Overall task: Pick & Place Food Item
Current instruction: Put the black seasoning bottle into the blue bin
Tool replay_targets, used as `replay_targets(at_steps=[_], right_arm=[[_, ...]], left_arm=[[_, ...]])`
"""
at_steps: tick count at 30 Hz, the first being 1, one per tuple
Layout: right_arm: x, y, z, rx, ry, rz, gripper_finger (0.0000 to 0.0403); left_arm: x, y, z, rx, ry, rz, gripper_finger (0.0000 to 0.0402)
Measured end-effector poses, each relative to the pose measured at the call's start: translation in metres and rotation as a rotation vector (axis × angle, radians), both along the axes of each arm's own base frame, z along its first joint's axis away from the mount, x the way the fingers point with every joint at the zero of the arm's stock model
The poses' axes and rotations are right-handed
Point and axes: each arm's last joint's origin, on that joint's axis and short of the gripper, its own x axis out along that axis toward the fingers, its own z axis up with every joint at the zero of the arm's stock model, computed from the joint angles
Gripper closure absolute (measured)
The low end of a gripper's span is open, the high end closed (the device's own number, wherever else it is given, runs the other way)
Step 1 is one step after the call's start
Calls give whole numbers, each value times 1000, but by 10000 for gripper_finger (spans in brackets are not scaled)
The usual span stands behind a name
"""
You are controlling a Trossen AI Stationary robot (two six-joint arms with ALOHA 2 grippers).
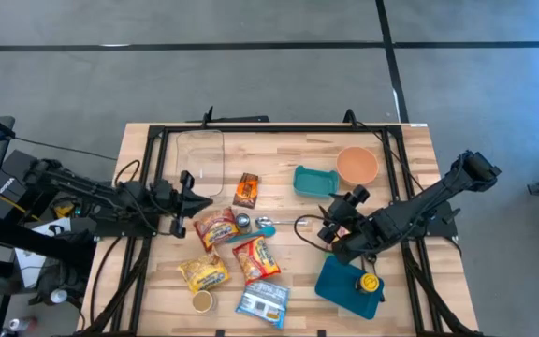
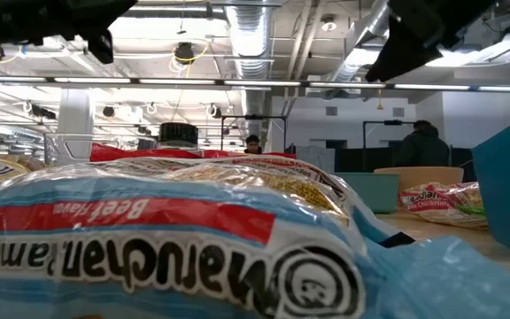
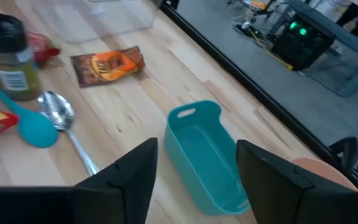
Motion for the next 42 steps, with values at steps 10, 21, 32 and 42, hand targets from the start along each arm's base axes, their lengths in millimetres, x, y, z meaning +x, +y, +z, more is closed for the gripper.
replay_targets(at_steps=[10, 21, 32, 42], right_arm=[[-1, -12, -4, -39, -18, -71, 256], [-7, -17, -3, -88, -66, -145, 293], [-18, -18, -4, -76, -63, -184, 323], [-20, -9, -4, -54, -61, -140, 358]], left_arm=[[34, -21, 16, -1, 265, 29, 401], [77, -39, 31, 125, 553, 167, 401], [80, -35, 27, 101, 662, 269, 401], [77, -29, 14, 21, 792, 244, 401]])
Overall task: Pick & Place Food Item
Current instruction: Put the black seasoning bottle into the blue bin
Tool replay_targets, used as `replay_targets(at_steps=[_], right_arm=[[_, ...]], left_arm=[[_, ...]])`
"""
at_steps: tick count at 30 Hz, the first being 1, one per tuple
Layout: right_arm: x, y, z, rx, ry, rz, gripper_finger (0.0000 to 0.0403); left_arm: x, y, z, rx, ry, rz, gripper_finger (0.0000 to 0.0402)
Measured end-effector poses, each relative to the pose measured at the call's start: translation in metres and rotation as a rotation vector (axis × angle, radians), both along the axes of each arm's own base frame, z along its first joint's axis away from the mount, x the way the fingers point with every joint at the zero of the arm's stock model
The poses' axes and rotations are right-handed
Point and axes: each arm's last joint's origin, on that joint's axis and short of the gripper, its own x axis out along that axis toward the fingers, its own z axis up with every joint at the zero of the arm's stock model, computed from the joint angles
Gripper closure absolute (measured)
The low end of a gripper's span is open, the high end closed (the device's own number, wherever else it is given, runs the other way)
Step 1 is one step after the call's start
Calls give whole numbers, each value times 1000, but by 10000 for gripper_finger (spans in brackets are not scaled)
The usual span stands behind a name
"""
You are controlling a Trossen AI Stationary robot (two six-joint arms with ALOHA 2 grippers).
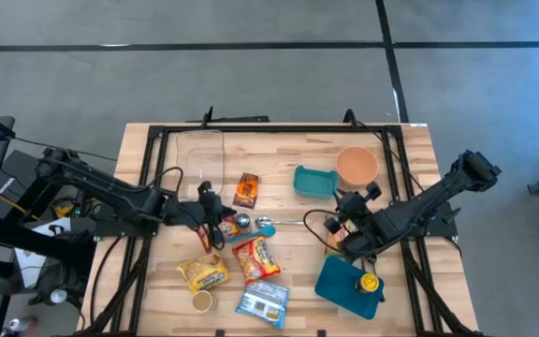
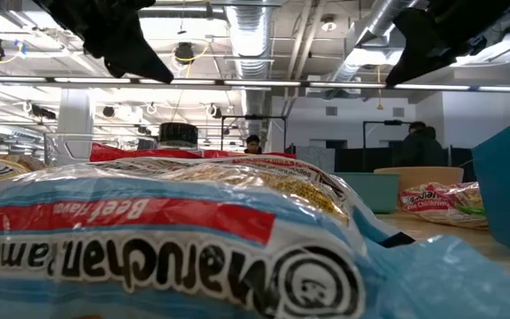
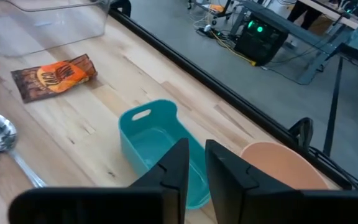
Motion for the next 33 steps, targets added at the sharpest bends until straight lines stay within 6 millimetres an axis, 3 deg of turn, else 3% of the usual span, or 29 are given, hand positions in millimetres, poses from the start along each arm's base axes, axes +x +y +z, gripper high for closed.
replay_targets(at_steps=[17, 33], right_arm=[[0, 1, 0, 1, 0, 9, 400], [0, 3, 0, 4, -1, 14, 403]], left_arm=[[2, -11, -35, -147, 232, 12, 401], [17, -16, -58, -30, 284, -3, 401]])
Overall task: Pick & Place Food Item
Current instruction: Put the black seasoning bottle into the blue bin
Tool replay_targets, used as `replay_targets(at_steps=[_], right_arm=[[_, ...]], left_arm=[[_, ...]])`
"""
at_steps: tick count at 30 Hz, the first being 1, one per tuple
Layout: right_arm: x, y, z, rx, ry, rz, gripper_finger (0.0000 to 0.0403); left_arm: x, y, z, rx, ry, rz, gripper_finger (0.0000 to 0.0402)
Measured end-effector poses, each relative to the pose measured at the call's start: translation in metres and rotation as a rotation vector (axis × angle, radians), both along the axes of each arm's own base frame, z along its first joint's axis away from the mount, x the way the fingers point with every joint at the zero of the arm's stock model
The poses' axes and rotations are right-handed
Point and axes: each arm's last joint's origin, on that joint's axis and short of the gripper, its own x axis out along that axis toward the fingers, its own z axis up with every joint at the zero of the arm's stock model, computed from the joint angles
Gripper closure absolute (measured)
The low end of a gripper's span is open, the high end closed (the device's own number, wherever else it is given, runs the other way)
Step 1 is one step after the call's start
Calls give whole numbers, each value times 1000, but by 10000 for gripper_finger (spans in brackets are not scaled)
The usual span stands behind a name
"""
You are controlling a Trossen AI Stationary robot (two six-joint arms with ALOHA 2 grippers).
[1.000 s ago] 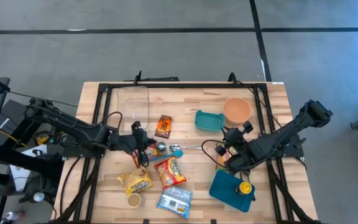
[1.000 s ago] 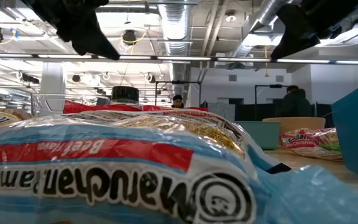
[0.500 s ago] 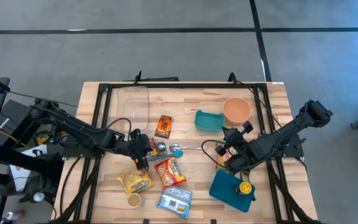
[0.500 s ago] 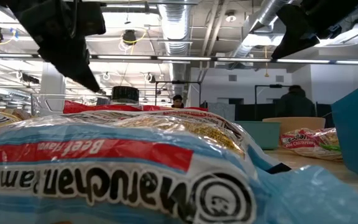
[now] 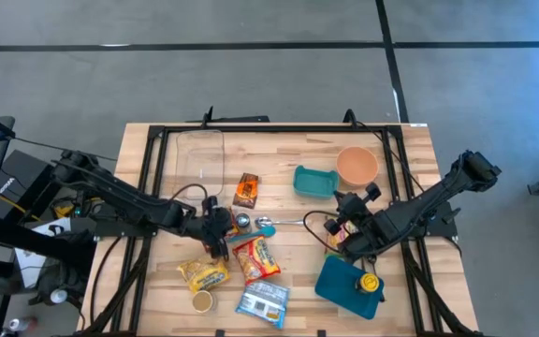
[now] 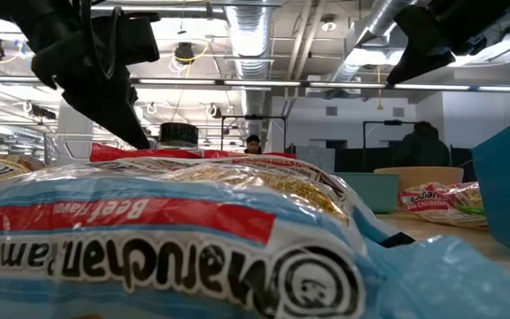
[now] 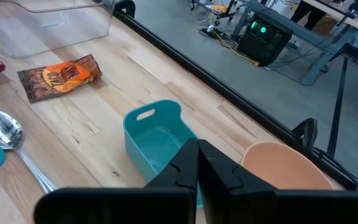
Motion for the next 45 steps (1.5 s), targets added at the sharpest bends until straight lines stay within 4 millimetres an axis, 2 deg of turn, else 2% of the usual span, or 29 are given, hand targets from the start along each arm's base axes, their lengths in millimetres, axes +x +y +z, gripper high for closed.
replay_targets(at_steps=[7, 23, 28, 31, 40, 45], right_arm=[[0, 0, 0, 1, -2, 1, 403], [0, 0, 0, 4, -5, 1, 403], [0, 1, 0, 5, -8, 1, 403], [0, 1, 0, 5, -6, 2, 403], [0, 1, 0, 5, -6, 2, 403], [0, 1, 0, 5, -6, 2, 403]], left_arm=[[3, 8, -1, 21, -23, 94, 401], [5, 10, -1, -39, -40, 97, 401], [-1, 16, -19, -60, -88, 110, 401], [-2, 19, -23, -78, -129, 120, 401], [-3, 18, -27, -181, -55, -21, 401], [-5, 18, -29, -191, -24, -33, 401]])
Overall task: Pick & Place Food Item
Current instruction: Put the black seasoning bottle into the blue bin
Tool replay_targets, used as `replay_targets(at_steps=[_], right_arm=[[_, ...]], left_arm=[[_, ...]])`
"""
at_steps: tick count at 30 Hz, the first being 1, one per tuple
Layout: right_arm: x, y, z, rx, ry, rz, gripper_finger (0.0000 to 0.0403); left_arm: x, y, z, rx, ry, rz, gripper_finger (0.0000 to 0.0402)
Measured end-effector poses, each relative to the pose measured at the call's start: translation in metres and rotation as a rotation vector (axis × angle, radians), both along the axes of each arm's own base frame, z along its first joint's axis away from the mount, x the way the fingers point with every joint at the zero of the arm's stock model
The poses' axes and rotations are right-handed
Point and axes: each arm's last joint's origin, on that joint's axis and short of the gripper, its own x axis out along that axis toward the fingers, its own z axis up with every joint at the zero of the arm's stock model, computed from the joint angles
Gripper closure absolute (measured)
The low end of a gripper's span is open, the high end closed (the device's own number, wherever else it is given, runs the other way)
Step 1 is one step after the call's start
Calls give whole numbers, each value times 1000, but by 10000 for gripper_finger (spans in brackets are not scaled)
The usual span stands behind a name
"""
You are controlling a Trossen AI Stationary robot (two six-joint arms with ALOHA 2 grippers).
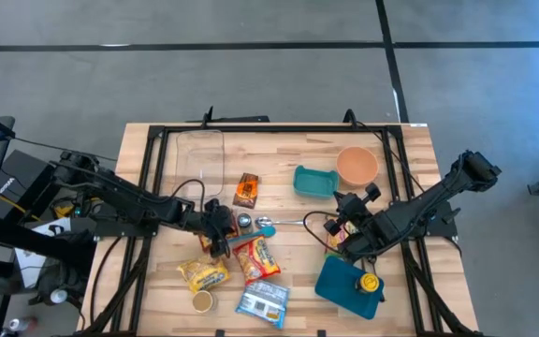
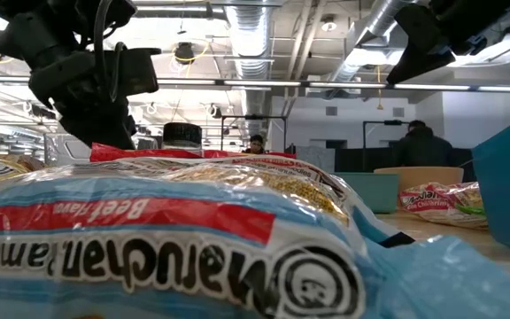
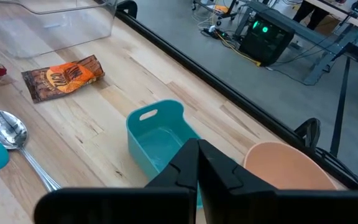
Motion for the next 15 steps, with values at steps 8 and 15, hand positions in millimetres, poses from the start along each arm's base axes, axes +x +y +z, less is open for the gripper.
replay_targets(at_steps=[8, 15], right_arm=[[0, 0, 0, 0, 0, 0, 403], [0, 0, 0, 3, -3, 0, 403]], left_arm=[[-3, 1, 2, 10, 11, -4, 401], [-5, 3, 11, 31, -32, -7, 398]])
